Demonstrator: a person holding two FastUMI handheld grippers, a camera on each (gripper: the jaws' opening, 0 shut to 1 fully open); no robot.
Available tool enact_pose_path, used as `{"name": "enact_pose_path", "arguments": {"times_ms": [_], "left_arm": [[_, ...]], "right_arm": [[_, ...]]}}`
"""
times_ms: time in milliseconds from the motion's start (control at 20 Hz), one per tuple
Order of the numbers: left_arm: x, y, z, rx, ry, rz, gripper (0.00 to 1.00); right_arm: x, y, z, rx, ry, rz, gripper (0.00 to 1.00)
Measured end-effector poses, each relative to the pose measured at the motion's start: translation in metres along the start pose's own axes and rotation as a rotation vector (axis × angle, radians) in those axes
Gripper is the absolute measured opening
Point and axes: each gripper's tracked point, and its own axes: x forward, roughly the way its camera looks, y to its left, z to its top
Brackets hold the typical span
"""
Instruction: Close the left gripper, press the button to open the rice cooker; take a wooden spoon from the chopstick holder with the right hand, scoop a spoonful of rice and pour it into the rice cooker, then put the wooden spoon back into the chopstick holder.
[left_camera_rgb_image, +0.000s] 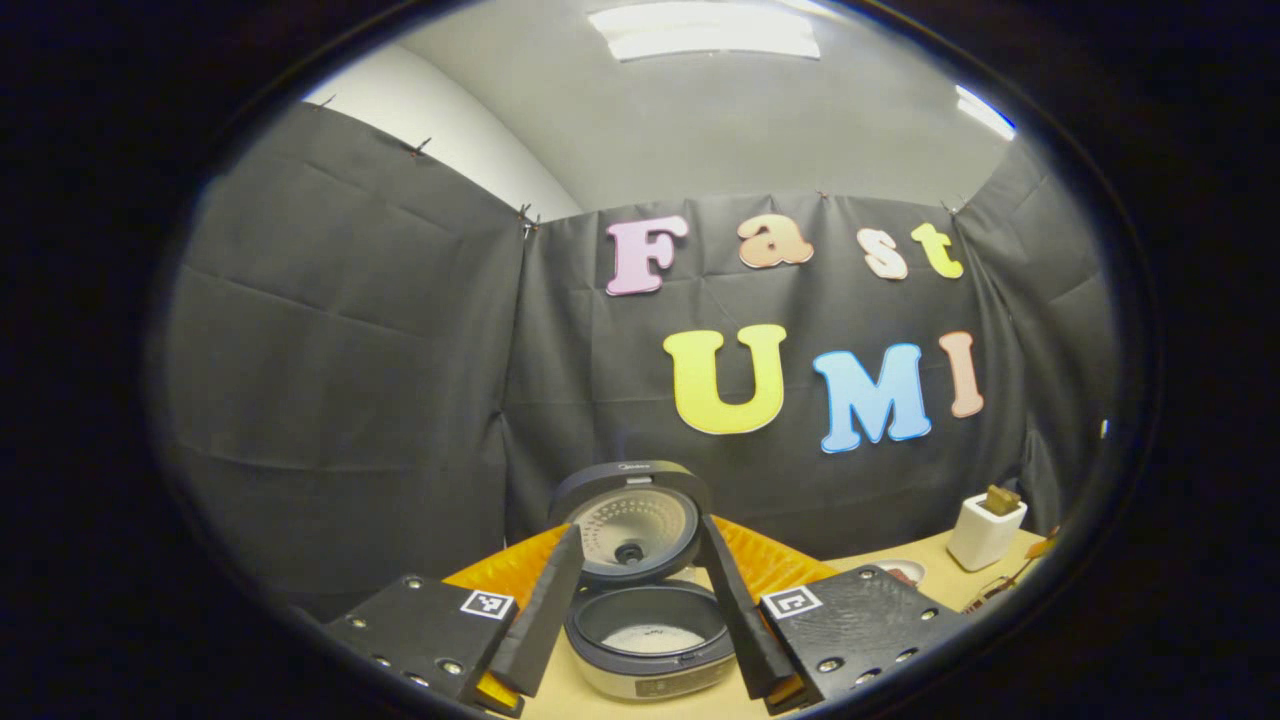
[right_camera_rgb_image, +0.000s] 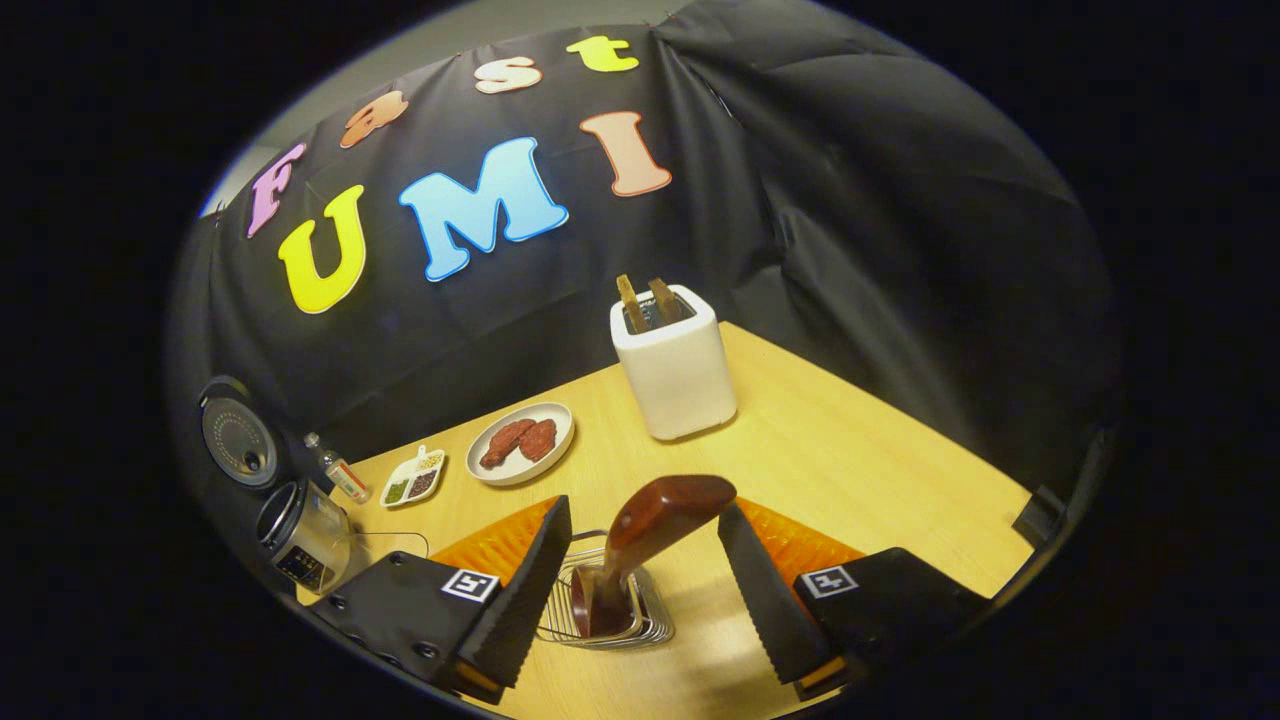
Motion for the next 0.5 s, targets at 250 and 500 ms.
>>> {"name": "enact_pose_path", "arguments": {"times_ms": [250, 500], "left_arm": [[-0.001, 0.002, -0.002, -0.002, 0.007, -0.001, 0.74], [0.003, 0.007, -0.005, 0.005, 0.011, -0.002, 0.74]], "right_arm": [[0.003, 0.009, -0.019, 0.032, 0.057, 0.031, 0.48], [0.004, 0.015, -0.020, 0.043, 0.070, 0.028, 0.17]]}}
